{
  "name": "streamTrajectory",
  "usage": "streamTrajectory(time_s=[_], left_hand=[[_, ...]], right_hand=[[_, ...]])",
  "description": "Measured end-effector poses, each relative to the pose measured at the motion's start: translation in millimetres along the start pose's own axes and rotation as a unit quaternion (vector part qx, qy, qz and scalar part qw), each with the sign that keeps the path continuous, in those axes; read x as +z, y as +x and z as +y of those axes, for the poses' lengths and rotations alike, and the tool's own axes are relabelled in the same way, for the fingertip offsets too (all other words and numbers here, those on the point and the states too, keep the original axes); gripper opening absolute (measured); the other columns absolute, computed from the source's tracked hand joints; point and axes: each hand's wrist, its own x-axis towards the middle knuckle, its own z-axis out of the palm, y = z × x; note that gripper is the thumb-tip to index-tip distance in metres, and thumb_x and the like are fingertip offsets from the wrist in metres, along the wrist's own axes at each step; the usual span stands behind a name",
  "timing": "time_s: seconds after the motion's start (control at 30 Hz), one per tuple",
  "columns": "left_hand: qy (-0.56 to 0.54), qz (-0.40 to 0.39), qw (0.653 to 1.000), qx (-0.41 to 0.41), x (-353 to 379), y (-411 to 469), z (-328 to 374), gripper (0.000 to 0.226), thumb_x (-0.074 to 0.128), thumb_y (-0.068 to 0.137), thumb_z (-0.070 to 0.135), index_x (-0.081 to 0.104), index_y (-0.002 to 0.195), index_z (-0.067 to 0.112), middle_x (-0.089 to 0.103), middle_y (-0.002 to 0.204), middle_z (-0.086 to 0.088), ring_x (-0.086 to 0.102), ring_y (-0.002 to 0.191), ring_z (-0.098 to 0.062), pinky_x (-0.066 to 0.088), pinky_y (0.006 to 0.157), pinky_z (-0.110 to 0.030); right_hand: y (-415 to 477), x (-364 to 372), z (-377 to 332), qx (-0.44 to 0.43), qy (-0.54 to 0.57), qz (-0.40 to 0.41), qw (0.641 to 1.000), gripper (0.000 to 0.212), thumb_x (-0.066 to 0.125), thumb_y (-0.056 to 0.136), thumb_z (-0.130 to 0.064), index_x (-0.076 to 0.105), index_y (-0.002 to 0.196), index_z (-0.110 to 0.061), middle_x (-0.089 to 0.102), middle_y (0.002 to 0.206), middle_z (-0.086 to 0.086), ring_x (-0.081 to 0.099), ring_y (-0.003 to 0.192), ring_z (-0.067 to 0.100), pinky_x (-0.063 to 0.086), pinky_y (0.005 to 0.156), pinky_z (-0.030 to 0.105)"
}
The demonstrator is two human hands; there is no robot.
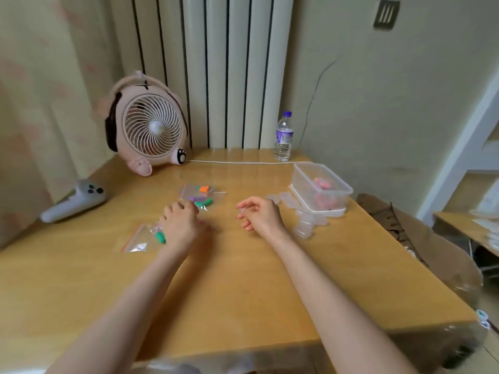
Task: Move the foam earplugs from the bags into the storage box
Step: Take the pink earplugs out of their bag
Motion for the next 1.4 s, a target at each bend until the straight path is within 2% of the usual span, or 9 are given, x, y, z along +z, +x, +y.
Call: streamTrajectory(time_s=[0.27, 0.4, 0.53, 0.6, 0.73, 0.97, 1.13, 1.23, 1.4], left_hand=[[-0.002, 0.042, 0.999, 0.032, 8.1, 0.6, -11.9, 0.023, 0.056, 0.089, 0.021, 0.058, 0.106, 0.006, 0.048, 0.124, -0.017, 0.056, 0.100, -0.039, 0.045, 0.074, -0.042], [-0.187, 0.094, 0.976, 0.059, -0.8, -0.7, -15.6, 0.018, 0.065, 0.086, 0.028, 0.060, 0.085, 0.010, 0.061, 0.096, -0.007, 0.059, 0.083, -0.026, 0.043, 0.069, -0.034], [-0.601, 0.020, 0.799, 0.019, -14.9, -7.3, -0.5, 0.012, 0.056, 0.091, 0.009, 0.053, 0.080, 0.011, 0.062, 0.078, -0.003, 0.057, 0.072, -0.016, 0.049, 0.071, -0.025], [-0.687, -0.045, 0.725, -0.011, -15.4, -7.8, 2.6, 0.015, 0.046, 0.093, 0.000, 0.051, 0.082, 0.009, 0.067, 0.072, 0.003, 0.058, 0.065, -0.014, 0.053, 0.072, -0.030], [-0.724, -0.104, 0.682, -0.018, -17.5, -9.9, 1.7, 0.015, 0.042, 0.094, -0.001, 0.052, 0.087, 0.007, 0.068, 0.067, 0.003, 0.064, 0.060, -0.006, 0.055, 0.060, -0.020], [-0.637, -0.072, 0.767, -0.042, -10.4, -10.3, 1.1, 0.013, 0.053, 0.092, 0.004, 0.052, 0.080, 0.009, 0.056, 0.071, -0.004, 0.056, 0.051, -0.002, 0.049, 0.052, -0.014], [-0.545, 0.058, 0.837, -0.015, -6.2, -12.0, 1.2, 0.006, 0.054, 0.093, 0.015, 0.059, 0.090, 0.016, 0.063, 0.088, 0.001, 0.056, 0.079, -0.010, 0.044, 0.068, -0.012], [-0.453, 0.146, 0.874, 0.099, -11.1, -14.8, -2.0, 0.015, 0.053, 0.093, 0.034, 0.059, 0.103, 0.023, 0.062, 0.105, 0.007, 0.056, 0.096, -0.007, 0.041, 0.078, -0.012], [-0.261, 0.044, 0.907, 0.327, -3.9, -15.4, 1.7, 0.051, 0.057, 0.072, 0.067, 0.062, 0.104, 0.029, 0.061, 0.103, 0.014, 0.051, 0.103, -0.010, 0.039, 0.090, -0.031]], right_hand=[[11.6, 33.9, 6.3, 0.011, 0.005, -0.022, 1.000, 0.019, 0.053, 0.088, -0.003, 0.062, 0.082, -0.018, 0.065, 0.078, 0.006, 0.054, 0.051, 0.014, 0.047, 0.048, 0.023], [7.2, 41.6, 17.0, -0.016, 0.061, -0.012, 0.998, 0.016, 0.062, 0.084, -0.005, 0.063, 0.096, -0.017, 0.061, 0.090, 0.003, 0.057, 0.071, 0.016, 0.049, 0.057, 0.026], [2.8, 39.0, 15.6, -0.004, 0.155, -0.011, 0.988, 0.041, 0.067, 0.085, -0.013, 0.051, 0.122, -0.018, 0.058, 0.109, 0.003, 0.057, 0.094, 0.013, 0.048, 0.078, 0.023], [0.6, 33.1, 9.7, 0.018, 0.228, -0.029, 0.973, 0.040, 0.062, 0.088, -0.013, 0.047, 0.125, -0.016, 0.059, 0.107, 0.006, 0.058, 0.089, 0.011, 0.050, 0.074, 0.024], [-2.0, 21.5, 7.8, 0.047, 0.247, -0.014, 0.968, 0.035, 0.063, 0.089, -0.021, 0.052, 0.121, -0.012, 0.063, 0.109, 0.007, 0.061, 0.080, 0.011, 0.051, 0.063, 0.024], [-5.3, 18.1, 8.9, 0.047, 0.223, -0.019, 0.973, 0.013, 0.058, 0.086, 0.003, 0.063, 0.082, -0.008, 0.063, 0.071, 0.010, 0.055, 0.058, 0.014, 0.047, 0.049, 0.016], [-5.6, 10.6, 8.5, 0.044, 0.257, -0.037, 0.965, 0.023, 0.054, 0.085, 0.011, 0.064, 0.097, -0.006, 0.063, 0.079, 0.008, 0.061, 0.066, 0.013, 0.054, 0.062, 0.021], [-4.1, 10.8, 8.0, 0.050, 0.311, -0.023, 0.949, 0.024, 0.055, 0.084, 0.013, 0.062, 0.101, -0.003, 0.065, 0.086, 0.013, 0.064, 0.068, 0.018, 0.057, 0.067, 0.025], [-1.2, 9.0, 8.1, 0.049, 0.357, 0.008, 0.933, 0.024, 0.055, 0.083, 0.015, 0.063, 0.094, -0.005, 0.059, 0.093, 0.016, 0.065, 0.067, 0.017, 0.055, 0.060, 0.022]])
